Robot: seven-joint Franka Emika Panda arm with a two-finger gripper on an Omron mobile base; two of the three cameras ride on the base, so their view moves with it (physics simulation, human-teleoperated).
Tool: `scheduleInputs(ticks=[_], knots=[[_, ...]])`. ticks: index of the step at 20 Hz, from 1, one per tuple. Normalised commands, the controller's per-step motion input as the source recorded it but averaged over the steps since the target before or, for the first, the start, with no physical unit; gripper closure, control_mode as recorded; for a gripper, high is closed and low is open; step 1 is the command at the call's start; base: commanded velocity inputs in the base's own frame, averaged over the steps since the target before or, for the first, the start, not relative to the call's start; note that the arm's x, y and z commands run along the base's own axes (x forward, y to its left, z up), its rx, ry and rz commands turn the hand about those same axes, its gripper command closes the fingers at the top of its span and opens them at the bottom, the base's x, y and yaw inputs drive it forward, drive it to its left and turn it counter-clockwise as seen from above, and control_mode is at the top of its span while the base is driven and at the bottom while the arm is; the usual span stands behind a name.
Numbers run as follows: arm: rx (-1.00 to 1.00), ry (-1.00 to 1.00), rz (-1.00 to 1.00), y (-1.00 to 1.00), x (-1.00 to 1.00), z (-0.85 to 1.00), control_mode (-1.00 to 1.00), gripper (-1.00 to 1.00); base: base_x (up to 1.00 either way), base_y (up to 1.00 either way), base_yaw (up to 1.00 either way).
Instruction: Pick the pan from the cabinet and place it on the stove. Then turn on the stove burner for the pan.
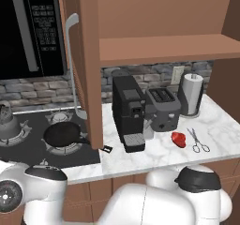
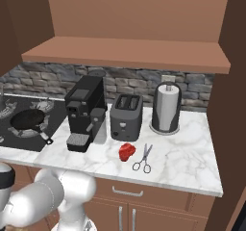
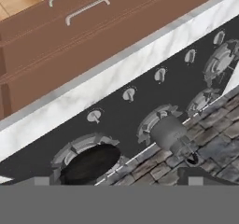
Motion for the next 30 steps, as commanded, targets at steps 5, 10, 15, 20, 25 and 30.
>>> scheduleInputs(ticks=[5,10,15,20,25,30], knots=[[-0.18,0.09,0.00,0.00,-0.16,0.23,-1.00,-1.00,0.00,0.00,0.00],[-0.13,0.16,0.00,-0.02,-0.16,0.25,-1.00,-1.00,0.00,0.00,0.00],[-0.09,0.15,0.00,0.00,-0.03,0.06,-1.00,-1.00,0.00,0.00,0.00],[-0.02,0.01,0.00,-0.02,0.00,-0.05,-1.00,-1.00,0.00,0.00,0.00],[-0.01,0.02,0.00,-0.14,0.00,-0.08,-1.00,-1.00,0.00,0.00,0.00],[0.00,0.14,0.00,-0.26,0.10,0.00,-1.00,-1.00,0.00,0.00,0.00]])
